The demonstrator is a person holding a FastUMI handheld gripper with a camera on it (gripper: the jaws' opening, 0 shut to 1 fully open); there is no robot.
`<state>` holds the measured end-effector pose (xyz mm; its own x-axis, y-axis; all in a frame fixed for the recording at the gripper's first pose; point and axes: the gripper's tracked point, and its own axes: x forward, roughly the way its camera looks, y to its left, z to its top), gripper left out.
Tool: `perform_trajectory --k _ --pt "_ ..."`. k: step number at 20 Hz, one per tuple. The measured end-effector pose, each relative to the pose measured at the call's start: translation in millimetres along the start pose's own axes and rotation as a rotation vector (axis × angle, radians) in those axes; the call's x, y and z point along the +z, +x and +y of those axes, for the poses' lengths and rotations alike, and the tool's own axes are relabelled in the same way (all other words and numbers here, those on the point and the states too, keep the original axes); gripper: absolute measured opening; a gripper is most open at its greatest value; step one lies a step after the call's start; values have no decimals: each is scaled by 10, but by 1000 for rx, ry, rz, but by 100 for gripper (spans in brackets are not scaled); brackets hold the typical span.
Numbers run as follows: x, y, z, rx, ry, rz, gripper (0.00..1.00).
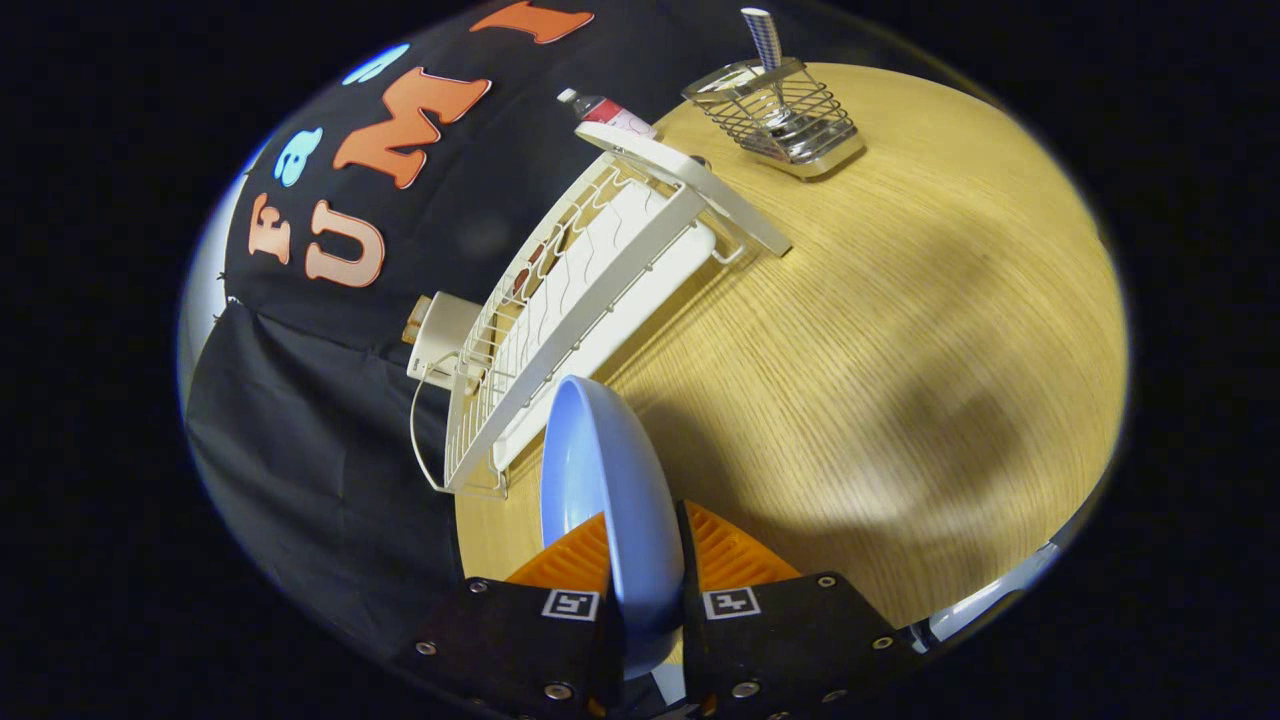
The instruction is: Take the plate from the dish rack, then take the spoon from the basket and place it into the plate.
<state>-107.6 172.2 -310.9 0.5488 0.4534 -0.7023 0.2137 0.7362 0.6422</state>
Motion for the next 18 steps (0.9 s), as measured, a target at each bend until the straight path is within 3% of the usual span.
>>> perform_trajectory --k 4,5,6,8,9,10,11,13,18 --pt "47 -2 -58 -25 -32 -7 28" --pt "55 -29 -99 -35 -43 -5 36" --pt "57 -52 -126 -42 -49 -8 38" --pt "113 -126 -222 -68 -76 -26 53" --pt "180 -164 -243 -73 -90 -48 66" --pt "265 -204 -265 -80 -102 -71 71" --pt "348 -242 -285 -85 -119 -95 84" --pt "522 -384 -357 -113 -172 -145 97" --pt "1189 -810 -511 -217 -323 -345 98"
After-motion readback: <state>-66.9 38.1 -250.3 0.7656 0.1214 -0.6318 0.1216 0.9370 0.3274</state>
